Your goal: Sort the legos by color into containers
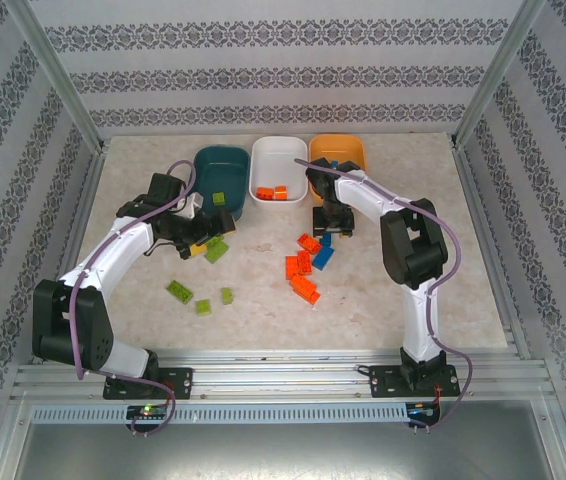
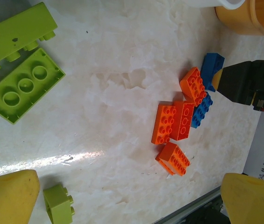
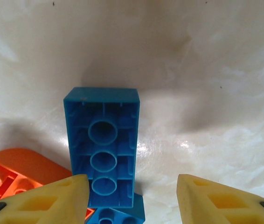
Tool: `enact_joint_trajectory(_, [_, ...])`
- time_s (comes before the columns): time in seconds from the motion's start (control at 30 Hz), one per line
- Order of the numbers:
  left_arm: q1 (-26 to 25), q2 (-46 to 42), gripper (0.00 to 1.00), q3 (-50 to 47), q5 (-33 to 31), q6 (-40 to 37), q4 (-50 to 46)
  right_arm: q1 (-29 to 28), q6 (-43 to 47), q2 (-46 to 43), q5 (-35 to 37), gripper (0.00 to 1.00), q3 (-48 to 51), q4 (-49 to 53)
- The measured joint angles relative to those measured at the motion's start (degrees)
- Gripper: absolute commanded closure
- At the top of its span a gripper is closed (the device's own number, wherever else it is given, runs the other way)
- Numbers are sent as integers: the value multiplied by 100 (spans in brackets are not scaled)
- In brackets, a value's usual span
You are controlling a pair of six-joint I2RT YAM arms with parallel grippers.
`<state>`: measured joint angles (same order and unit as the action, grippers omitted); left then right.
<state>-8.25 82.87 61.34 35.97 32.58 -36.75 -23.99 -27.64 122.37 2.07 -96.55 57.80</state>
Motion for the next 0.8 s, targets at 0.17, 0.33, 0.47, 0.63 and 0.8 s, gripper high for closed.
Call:
enact_joint_trajectory(0.17, [-2, 2, 0, 0, 0, 0, -11, 0, -24, 146, -120, 49, -46, -92])
enact_joint_trajectory(0.33, [-2, 11, 0, 0, 0, -2, -11, 0, -90, 190, -223, 50, -59, -170])
enact_joint_trajectory(0.47, [-2, 26, 0, 0, 0, 0, -11, 0, -111, 208, -306, 53, -59, -210])
enact_joint_trajectory(0.63, [-2, 50, 0, 0, 0, -2, -11, 0, -192, 258, -431, 68, -74, -304])
enact_joint_trajectory(0.8, [-2, 55, 0, 0, 0, -2, -11, 0, -234, 258, -472, 79, -98, -308])
